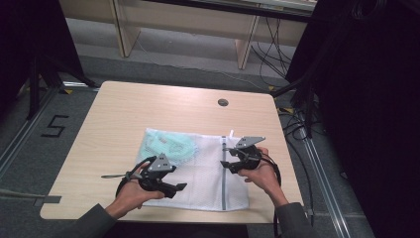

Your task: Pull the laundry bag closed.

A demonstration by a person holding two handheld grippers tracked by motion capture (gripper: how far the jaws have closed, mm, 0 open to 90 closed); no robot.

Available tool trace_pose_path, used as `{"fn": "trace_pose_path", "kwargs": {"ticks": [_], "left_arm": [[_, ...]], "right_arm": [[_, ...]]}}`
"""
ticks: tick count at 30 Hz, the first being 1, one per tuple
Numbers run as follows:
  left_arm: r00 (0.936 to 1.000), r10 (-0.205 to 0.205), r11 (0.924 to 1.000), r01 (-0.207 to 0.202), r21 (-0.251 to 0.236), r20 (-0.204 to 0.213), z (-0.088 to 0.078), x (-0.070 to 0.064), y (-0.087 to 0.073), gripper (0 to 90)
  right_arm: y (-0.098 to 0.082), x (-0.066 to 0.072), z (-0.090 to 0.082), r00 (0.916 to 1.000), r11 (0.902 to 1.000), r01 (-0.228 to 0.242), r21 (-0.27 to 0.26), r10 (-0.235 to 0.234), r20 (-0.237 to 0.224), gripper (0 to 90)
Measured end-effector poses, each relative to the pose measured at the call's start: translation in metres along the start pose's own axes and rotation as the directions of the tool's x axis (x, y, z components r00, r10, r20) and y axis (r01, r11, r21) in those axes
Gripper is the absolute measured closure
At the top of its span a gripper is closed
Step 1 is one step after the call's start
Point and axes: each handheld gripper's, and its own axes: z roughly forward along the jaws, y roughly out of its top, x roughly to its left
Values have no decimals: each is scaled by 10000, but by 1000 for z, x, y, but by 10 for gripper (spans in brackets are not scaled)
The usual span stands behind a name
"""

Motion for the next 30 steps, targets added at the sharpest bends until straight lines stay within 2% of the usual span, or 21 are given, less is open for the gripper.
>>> {"fn": "trace_pose_path", "kwargs": {"ticks": [1,2,4,6,7,10,11,12,15,17,18,19,20,21,22,23,24,25,27,28,30], "left_arm": [[9999,-96,9999,96,-51,44,0,0,-1,293],[10000,64,9999,-64,78,22,-2,1,-1,292],[9998,-154,9997,155,169,-88,-3,0,-2,289],[9997,256,9993,-255,279,-36,-5,3,-2,287],[9998,-147,9996,149,222,-95,-5,2,-4,287],[9998,-194,9995,195,231,-79,-7,6,-5,280],[9999,-39,9997,42,238,-120,-8,6,-6,280],[9998,-154,9994,158,317,-156,-9,6,-6,280],[9998,161,9989,-156,431,-99,-12,7,-7,277],[9997,-194,9994,199,294,-152,-12,6,-9,272],[9999,26,9993,-20,383,-156,-14,9,-9,268],[9995,-267,9993,271,270,-176,-14,8,-10,268],[9997,93,9990,-84,431,-219,-16,10,-9,268],[9995,-206,9992,214,343,-230,-16,9,-10,268],[9997,-76,9996,81,266,-211,-17,10,-10,268],[9997,46,9993,-38,377,-228,-19,11,-11,268],[9991,-311,9991,319,269,-284,-19,10,-12,268],[9997,-39,9995,47,300,-245,-20,12,-12,267],[9991,-239,9991,251,347,-348,-21,11,-13,264],[9987,-385,9989,394,266,-332,-22,10,-13,264],[9993,-147,9996,155,218,-332,-24,11,-13,263]], "right_arm": [[-1,1,2,9999,9992,89,-390,-86,72,417],[-2,3,0,10000,9997,-37,-222,37,7,408],[-4,4,-3,9999,9999,4,-113,-5,-114,403],[-7,6,-2,9997,9981,-154,-591,164,165,380],[-7,7,-4,9993,9980,-371,-518,375,54,373],[-10,8,-7,9990,9984,-432,-351,434,45,354],[-12,11,-5,9975,9958,-694,-588,701,86,351],[-13,9,-6,9992,9977,-358,-582,367,144,349],[-16,12,-9,9986,9975,-511,-484,516,104,336],[-19,14,-9,9989,9971,-456,-612,463,98,333],[-19,15,-12,9989,9983,-465,-360,467,34,330],[-20,15,-13,9990,9987,-446,-250,446,-16,328],[-22,18,-10,9980,9963,-620,-600,624,40,326],[-23,17,-14,9994,9989,-334,-325,334,-10,319],[-25,19,-12,9985,9968,-539,-587,542,41,318],[-25,18,-15,9994,9991,-345,-241,344,-31,317],[-27,20,-13,9984,9972,-554,-498,558,61,317],[-28,22,-16,9982,9980,-604,-164,603,-76,316],[-31,22,-14,9987,9973,-509,-529,512,57,312],[-31,21,-16,9995,9991,-315,-275,316,25,307],[-33,24,-16,9984,9979,-565,-303,567,46,302]]}}
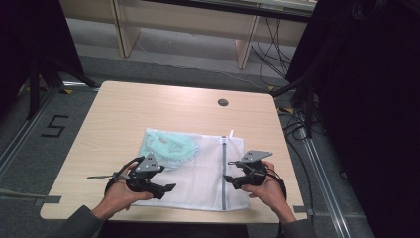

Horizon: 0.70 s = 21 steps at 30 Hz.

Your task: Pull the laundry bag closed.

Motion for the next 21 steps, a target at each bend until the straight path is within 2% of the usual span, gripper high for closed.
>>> {"fn": "trace_pose_path", "kwargs": {"ticks": [1,3,4,5,6,7,8,9,10,11,12,13,14,16,18,19,20,21], "left_arm": [[10000,-81,10000,81,-40,57,-1,0,-1,263],[10000,74,10000,-75,66,49,-3,1,-1,262],[10000,-56,9999,56,93,-15,-4,0,-2,261],[10000,65,9999,-65,97,51,-4,1,-2,261],[9999,99,9999,-100,96,20,-4,1,-3,260],[9997,-223,9997,223,102,24,-4,-1,-4,260],[9995,-323,9995,323,33,8,-5,-2,-4,260],[9998,-195,9997,195,129,-32,-6,-1,-4,260],[9999,-172,9998,172,111,-3,-7,0,-5,259],[9999,-160,9999,160,18,-57,-8,-1,-5,259],[10000,-99,9999,99,-34,3,-8,0,-5,258],[9998,-191,9998,192,87,-27,-10,0,-6,257],[10000,30,10000,-30,69,-10,-11,1,-5,257],[10000,71,10000,-71,61,5,-13,1,-6,257],[9994,-342,9994,342,-66,-8,-13,-2,-7,257],[9993,-384,9992,384,-68,-30,-14,-2,-7,257],[9994,-334,9994,334,-16,-71,-15,-2,-8,256],[10000,34,10000,-34,61,8,-16,1,-8,256]], "right_arm": [[0,0,-1,9999,9999,84,86,-83,-81,302],[-2,0,-4,9999,9998,109,145,-108,-94,300],[-3,1,-4,10000,9999,28,101,-28,-31,300],[-4,1,-5,9999,9999,135,107,-134,-30,298],[-6,2,-5,10000,10000,-14,-72,14,-13,296],[-7,3,-4,10000,9998,50,-207,-49,71,295],[-8,3,-5,9998,9997,170,-163,-169,68,293],[-9,5,-5,10000,9999,-32,-168,32,-18,291],[-9,5,-7,9999,9999,153,7,-153,-64,290],[-11,9,-6,9999,10000,-90,-39,90,-148,290],[-11,8,-9,9998,9998,91,164,-88,-163,289],[-12,10,-9,9999,10000,58,36,-58,-124,288],[-13,11,-9,9999,10000,70,-28,-71,-120,288],[-16,11,-10,9999,9999,156,23,-156,-34,288],[-18,11,-11,10000,10000,-18,-12,18,-19,288],[-19,10,-12,9997,9997,233,-11,-233,93,288],[-19,11,-13,10000,10000,-27,-50,27,45,288],[-19,11,-15,10000,9999,70,135,-70,-1,288]]}}
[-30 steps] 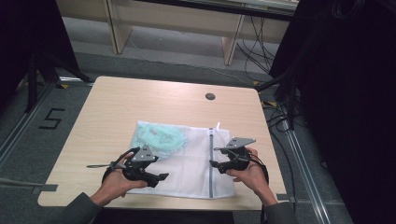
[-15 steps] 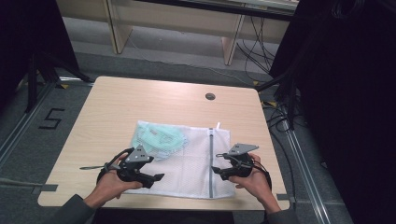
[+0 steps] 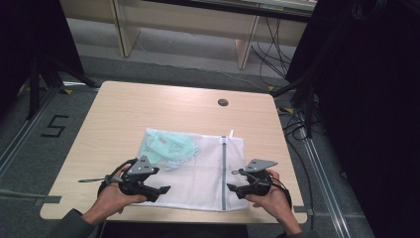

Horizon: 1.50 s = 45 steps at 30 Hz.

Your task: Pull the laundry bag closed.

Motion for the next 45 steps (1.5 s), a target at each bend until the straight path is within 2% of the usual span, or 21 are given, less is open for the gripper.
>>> {"fn": "trace_pose_path", "kwargs": {"ticks": [1,2,5,8,9,10,11,13,15,16,18,19,20,22,23,28,29,30,36,40,45], "left_arm": [[10000,-76,10000,76,-3,-54,-1,0,0,255],[9989,-461,9989,460,-118,-90,-1,-2,-1,255],[9998,-172,9999,172,0,-63,-3,1,-3,254],[9999,-75,9999,76,140,-81,-4,0,-4,253],[9991,-425,9991,425,40,-77,-4,-2,-5,252],[9992,-395,9992,395,8,-22,-4,-3,-6,252],[9996,-264,9996,265,99,-57,-5,-2,-7,252],[10000,-2,9996,3,270,-36,-7,-2,-9,252],[9991,-430,9990,430,135,-3,-6,-6,-11,252],[9999,-159,9993,161,326,-62,-8,-6,-11,251],[9994,-345,9991,347,259,-66,-9,-8,-13,241],[9991,-410,9988,412,253,-74,-10,-9,-13,235],[9989,-463,9987,464,186,-85,-11,-10,-14,228],[9990,-423,9991,423,-61,-158,-13,-10,-14,223],[9966,-811,9966,809,-148,-135,-14,-11,-15,220],[9989,-417,9991,417,-18,-195,-19,-10,-17,208],[9962,-833,9965,831,-116,-236,-18,-13,-18,209],[9990,-376,9993,377,69,-246,-18,-10,-18,210],[9987,-372,9989,381,257,-343,-16,-9,-19,218],[9988,-348,9992,355,205,-338,-17,-8,-19,218],[9981,-508,9983,517,251,-342,-15,-10,-19,220]], "right_arm": [[-2,1,1,10000,9998,-41,-220,42,62,288],[-1,1,-2,10000,10000,-4,80,4,-26,287],[-5,3,-1,10000,9996,-84,-279,84,-3,282],[-7,5,-3,9999,9999,-123,-84,122,-48,281],[-9,4,-3,9999,9999,111,-112,-111,18,279],[-8,6,-6,9998,9996,-129,245,133,-140,276],[-11,8,-3,9997,9997,-221,-38,221,-41,271],[-11,7,-6,9999,9998,90,171,-89,-49,267],[-13,9,-6,9999,9999,-144,36,144,-50,264],[-13,10,-8,9999,9995,-49,309,52,-99,262],[-16,12,-7,10000,10000,-17,-44,17,68,258],[-16,15,-9,9992,9992,-391,28,391,-55,254],[-16,14,-12,9997,9993,-218,300,219,-47,251],[-20,15,-11,9996,9996,-266,-39,266,23,251],[-20,16,-13,9994,9994,-334,85,334,5,251],[-26,19,-18,9992,9991,-411,52,411,30,248],[-26,19,-19,9994,9992,-341,203,340,56,248],[-28,20,-17,9993,9993,-358,-122,359,89,248],[-29,24,-22,9994,9983,-354,466,355,-22,250],[-30,23,-20,9995,9996,-268,103,266,176,250],[-29,23,-22,9997,9991,-224,364,221,87,250]]}}
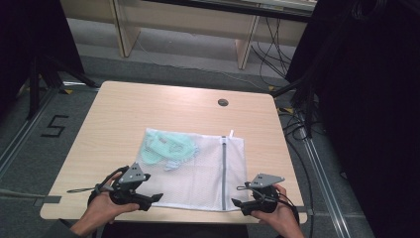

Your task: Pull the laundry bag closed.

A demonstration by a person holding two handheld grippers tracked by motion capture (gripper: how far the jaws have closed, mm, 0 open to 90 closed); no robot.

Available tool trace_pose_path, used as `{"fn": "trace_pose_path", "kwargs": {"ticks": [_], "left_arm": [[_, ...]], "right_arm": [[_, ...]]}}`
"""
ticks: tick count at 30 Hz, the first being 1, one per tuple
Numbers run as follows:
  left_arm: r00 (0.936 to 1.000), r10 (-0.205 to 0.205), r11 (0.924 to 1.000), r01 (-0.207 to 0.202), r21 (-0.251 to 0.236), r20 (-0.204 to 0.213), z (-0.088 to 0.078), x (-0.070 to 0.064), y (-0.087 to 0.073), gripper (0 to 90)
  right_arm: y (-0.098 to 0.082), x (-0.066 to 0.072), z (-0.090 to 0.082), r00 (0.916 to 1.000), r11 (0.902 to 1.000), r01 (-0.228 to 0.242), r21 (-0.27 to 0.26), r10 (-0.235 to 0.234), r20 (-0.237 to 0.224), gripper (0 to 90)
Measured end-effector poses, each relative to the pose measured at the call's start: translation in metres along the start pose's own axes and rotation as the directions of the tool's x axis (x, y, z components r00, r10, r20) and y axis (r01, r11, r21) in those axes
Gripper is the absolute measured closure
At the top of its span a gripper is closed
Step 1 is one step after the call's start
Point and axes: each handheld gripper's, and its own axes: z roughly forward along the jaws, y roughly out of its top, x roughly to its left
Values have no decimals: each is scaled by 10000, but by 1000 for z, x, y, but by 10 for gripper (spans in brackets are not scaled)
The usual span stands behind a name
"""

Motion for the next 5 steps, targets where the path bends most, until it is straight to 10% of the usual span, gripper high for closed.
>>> {"fn": "trace_pose_path", "kwargs": {"ticks": [5], "left_arm": [[9997,255,9997,-255,56,4,0,2,0,222]], "right_arm": [[0,3,2,9995,9996,-293,-51,292,-79,250]]}}
